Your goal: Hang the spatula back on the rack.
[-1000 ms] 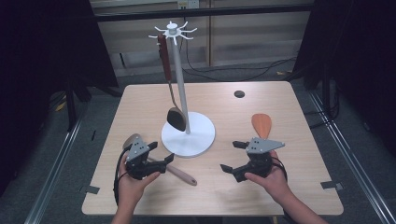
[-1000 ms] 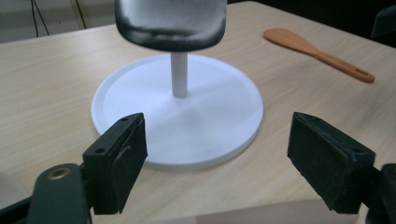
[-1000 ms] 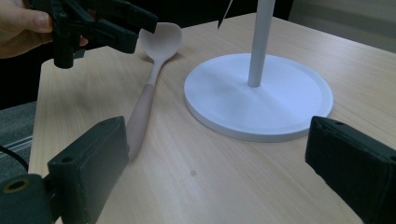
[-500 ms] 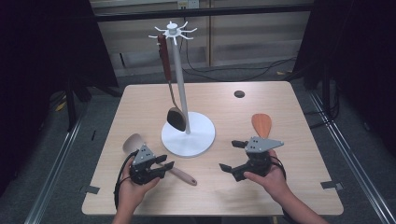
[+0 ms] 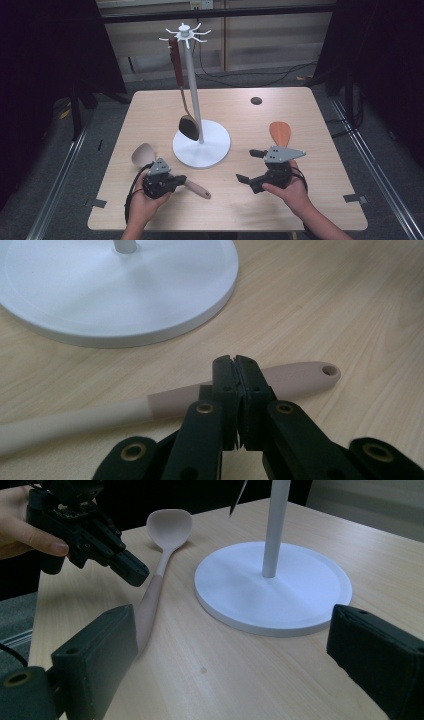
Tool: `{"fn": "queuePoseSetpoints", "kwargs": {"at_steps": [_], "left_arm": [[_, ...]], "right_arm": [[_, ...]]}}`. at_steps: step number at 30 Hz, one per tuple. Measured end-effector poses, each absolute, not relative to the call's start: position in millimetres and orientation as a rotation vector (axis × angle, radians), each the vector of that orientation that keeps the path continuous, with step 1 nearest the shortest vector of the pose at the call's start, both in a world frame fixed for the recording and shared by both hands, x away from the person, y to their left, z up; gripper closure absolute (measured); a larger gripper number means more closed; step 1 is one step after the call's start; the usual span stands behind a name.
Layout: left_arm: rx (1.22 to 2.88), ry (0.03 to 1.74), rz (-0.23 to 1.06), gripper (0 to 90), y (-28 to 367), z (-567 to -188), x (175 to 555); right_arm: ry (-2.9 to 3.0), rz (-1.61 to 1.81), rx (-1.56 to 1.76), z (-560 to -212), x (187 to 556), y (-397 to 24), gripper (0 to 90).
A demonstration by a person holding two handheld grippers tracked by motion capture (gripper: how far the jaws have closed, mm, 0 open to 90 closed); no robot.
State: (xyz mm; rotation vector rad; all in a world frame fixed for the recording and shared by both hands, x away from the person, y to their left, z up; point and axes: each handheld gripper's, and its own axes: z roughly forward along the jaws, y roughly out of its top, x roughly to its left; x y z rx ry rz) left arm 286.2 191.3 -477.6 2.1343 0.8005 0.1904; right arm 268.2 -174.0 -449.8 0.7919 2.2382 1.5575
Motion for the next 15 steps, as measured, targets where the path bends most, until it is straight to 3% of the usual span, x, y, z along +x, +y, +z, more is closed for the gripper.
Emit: {"fn": "queuePoseSetpoints", "kwargs": {"at_steps": [15], "left_arm": [[2.214, 0.768, 0.158, 88.4, 191, -491, 278]], "right_arm": [[2.250, 1.569, 0.774, -449, 271, -168, 5.7]]}}
